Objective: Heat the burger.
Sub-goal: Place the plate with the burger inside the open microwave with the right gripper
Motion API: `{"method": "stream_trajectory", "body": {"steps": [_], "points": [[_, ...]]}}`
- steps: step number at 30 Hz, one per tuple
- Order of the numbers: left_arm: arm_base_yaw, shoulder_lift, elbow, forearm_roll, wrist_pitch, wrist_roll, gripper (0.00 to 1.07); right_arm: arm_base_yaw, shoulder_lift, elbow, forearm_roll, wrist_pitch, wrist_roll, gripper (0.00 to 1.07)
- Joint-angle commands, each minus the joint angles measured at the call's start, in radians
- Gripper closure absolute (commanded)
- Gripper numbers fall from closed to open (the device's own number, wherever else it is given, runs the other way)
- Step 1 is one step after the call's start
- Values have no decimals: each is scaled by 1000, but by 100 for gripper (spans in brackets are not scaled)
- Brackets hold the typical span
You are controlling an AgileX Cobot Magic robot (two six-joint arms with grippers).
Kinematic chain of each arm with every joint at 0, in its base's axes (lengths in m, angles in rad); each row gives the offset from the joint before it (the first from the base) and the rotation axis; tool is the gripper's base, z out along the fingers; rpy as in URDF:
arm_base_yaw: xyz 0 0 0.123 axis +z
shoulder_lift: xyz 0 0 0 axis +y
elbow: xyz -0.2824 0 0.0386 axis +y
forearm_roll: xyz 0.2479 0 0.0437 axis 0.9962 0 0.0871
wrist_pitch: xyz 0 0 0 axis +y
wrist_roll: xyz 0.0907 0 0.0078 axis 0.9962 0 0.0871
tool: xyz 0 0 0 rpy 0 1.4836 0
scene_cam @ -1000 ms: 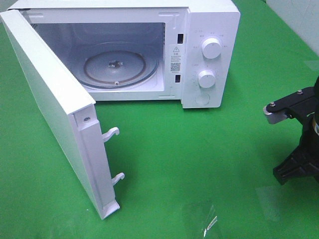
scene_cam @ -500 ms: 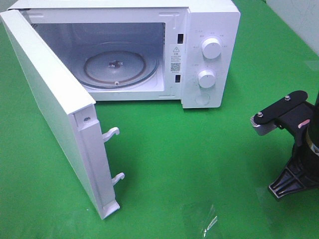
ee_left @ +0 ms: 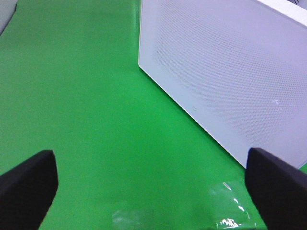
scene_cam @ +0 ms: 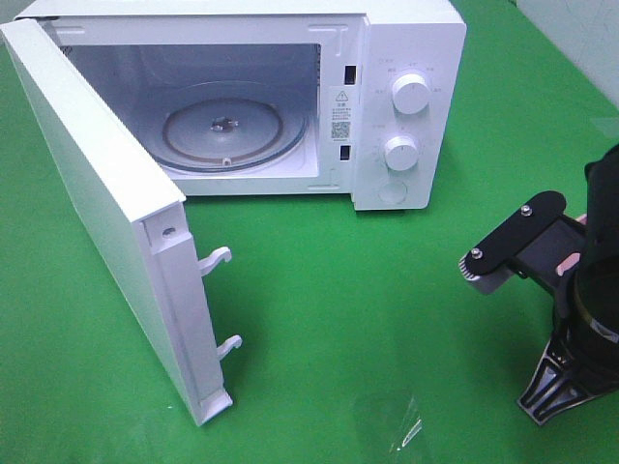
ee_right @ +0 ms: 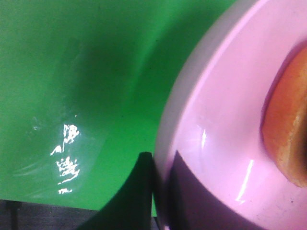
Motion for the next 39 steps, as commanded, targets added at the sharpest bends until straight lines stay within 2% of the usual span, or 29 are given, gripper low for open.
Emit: {"method": "stream_trajectory", "body": {"steps": [1,5,10,22,39], "points": [[-1,0,1,-10,-4,2,9,29,-12,5,-58,64,14,107],[-1,0,1,-10,-4,2,9,119,-12,5,-55,109,35,106],[-1,0,1,-10,-4,2,9,177,-12,11,-61,132,58,105],[-1,0,1,-10,-4,2,9,347,-12,108,-60,131,113,105],[-1,0,1,-10,-4,2,9,355,-12,108,-139,128,69,107]]}}
